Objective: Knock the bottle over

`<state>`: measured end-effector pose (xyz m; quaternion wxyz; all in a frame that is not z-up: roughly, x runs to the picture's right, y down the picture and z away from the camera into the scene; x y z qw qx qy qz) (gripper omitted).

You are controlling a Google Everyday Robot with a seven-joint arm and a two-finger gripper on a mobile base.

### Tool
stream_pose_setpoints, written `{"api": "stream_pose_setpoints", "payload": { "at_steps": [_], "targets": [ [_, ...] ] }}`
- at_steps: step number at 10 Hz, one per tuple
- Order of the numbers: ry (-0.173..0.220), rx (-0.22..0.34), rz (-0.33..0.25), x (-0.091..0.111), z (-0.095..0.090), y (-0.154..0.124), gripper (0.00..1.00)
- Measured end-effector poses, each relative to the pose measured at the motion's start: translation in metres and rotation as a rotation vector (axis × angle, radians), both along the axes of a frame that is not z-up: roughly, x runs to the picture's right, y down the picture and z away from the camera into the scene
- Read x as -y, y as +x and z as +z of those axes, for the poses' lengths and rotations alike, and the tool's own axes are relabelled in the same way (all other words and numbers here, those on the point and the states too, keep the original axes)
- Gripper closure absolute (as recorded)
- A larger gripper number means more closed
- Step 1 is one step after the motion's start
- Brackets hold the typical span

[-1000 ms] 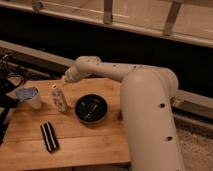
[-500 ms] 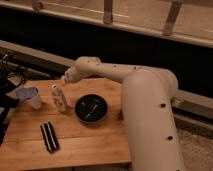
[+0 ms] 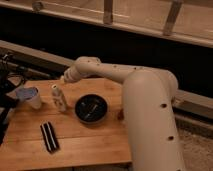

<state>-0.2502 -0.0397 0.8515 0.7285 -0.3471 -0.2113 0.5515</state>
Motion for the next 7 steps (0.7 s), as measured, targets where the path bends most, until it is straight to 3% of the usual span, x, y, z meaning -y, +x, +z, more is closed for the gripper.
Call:
{"api": "stream_pose_setpoints", "payload": {
  "at_steps": [3, 7],
  "targets": [
    [-0.003, 0.009, -0.013, -0.002, 0.002, -0.005, 0.97],
    [-0.041, 0.115, -0.036, -0.019, 0.021, -0.044, 0.97]
  ]
}}
